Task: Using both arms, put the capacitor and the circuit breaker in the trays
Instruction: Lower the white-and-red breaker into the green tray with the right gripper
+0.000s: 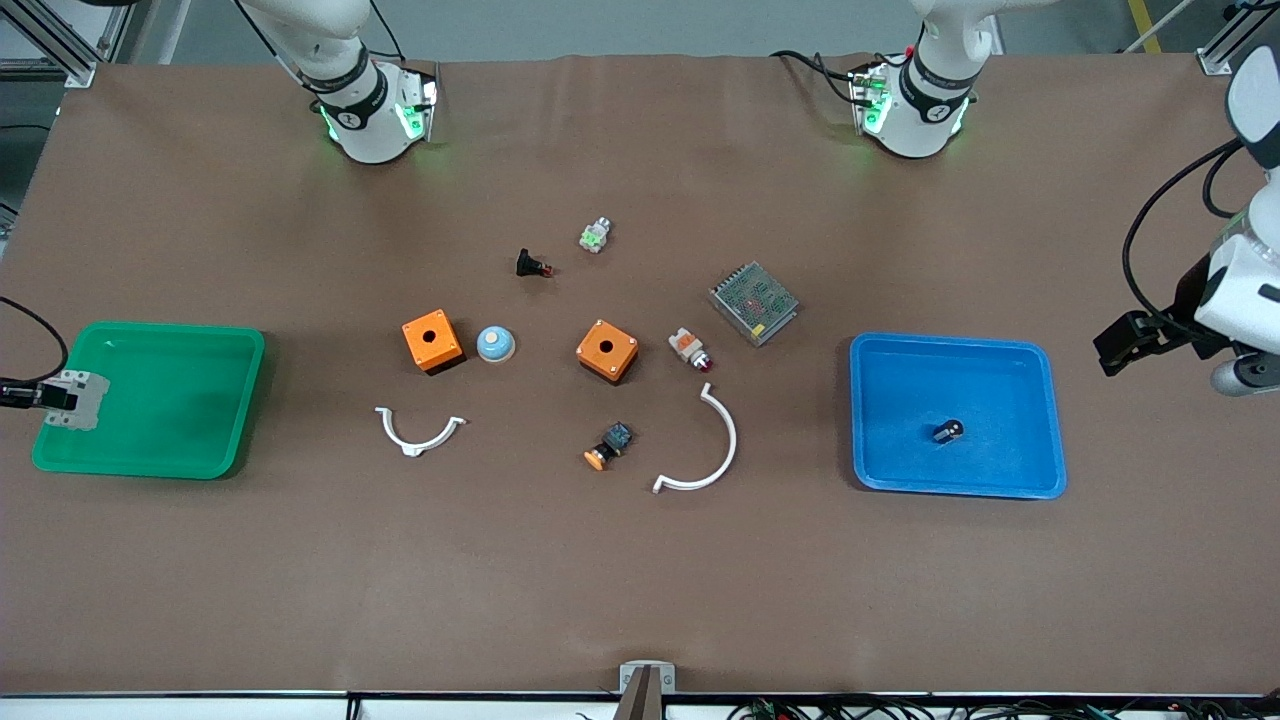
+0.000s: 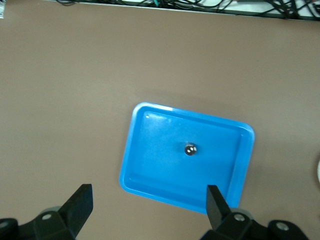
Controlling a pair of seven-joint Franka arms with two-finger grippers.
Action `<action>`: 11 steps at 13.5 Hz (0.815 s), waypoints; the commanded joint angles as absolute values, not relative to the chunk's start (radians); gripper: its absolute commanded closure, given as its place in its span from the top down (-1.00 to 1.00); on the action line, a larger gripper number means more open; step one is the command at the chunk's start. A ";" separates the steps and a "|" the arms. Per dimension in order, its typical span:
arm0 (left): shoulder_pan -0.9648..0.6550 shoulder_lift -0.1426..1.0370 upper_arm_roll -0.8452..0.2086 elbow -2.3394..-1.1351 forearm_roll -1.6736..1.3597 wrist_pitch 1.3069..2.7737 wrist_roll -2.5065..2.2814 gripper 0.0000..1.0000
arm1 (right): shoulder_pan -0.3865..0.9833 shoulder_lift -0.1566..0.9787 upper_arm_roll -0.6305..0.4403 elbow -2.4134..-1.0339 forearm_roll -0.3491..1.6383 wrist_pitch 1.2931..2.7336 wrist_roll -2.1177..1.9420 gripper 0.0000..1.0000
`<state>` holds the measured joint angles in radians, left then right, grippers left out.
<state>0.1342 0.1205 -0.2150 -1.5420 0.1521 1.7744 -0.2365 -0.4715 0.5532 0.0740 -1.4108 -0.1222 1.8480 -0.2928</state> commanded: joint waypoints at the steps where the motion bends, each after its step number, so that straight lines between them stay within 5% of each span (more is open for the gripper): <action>1: 0.146 0.071 -0.218 -1.542 0.098 1.714 -0.212 0.99 | -0.509 0.590 0.098 -1.428 -0.143 1.900 -0.314 -0.83; 11: 0.144 0.018 -0.222 -1.539 0.049 1.622 -0.154 0.99 | -0.545 0.687 0.100 -1.476 -0.114 2.009 -0.383 -0.82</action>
<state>0.1340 0.0473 -0.2158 -1.5404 0.0669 1.6575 -0.1944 -0.5188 0.6857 0.0749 -1.4778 -0.1214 2.0069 -0.3644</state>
